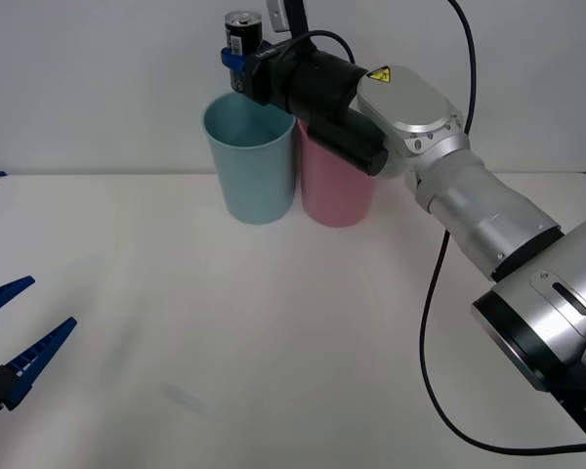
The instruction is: Grasp the object on the table and drop it into the matching bin: aluminum can to the light blue bin, PET bottle to the pink bin.
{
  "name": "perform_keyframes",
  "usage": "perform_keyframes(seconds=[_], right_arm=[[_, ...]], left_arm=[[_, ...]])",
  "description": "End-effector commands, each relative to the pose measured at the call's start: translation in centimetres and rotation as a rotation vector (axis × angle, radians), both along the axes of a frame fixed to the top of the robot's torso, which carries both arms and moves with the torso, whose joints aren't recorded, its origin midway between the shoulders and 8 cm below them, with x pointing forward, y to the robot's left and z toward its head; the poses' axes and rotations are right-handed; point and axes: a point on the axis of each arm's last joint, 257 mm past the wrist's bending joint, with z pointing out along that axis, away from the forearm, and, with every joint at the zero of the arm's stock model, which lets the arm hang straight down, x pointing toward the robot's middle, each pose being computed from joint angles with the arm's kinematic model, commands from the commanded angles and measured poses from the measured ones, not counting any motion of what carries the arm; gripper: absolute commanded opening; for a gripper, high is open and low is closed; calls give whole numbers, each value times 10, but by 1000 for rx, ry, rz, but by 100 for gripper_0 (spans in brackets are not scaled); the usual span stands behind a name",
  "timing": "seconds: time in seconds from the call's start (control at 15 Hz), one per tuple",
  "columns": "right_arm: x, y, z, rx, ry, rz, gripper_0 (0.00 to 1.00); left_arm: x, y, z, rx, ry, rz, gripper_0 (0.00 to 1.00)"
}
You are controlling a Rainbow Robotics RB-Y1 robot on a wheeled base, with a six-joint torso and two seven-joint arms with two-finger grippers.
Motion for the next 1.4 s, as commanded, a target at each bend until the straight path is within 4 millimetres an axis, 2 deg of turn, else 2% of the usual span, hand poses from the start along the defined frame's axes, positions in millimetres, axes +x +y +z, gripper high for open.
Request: perform_keyframes(seconds=[0.07,0.13,0.2,0.27,0.33,1.4], right_arm=[[-1,1,-1,-5,-1,1,2],[-1,1,-1,-5,-2,2,6],[0,1,-2,-5,0,1,24],[-1,1,-1,-6,-2,1,72],[0,1,0,-6,-6,0,100],[-6,0,3,-21,-29,31,100]], left_arm=[[0,0,0,0,0,0,100],[0,0,0,0,0,0,100],[0,0,0,0,0,0,100],[0,0,0,0,0,0,100],[0,0,0,0,0,0,100],[0,0,0,0,0,0,100]])
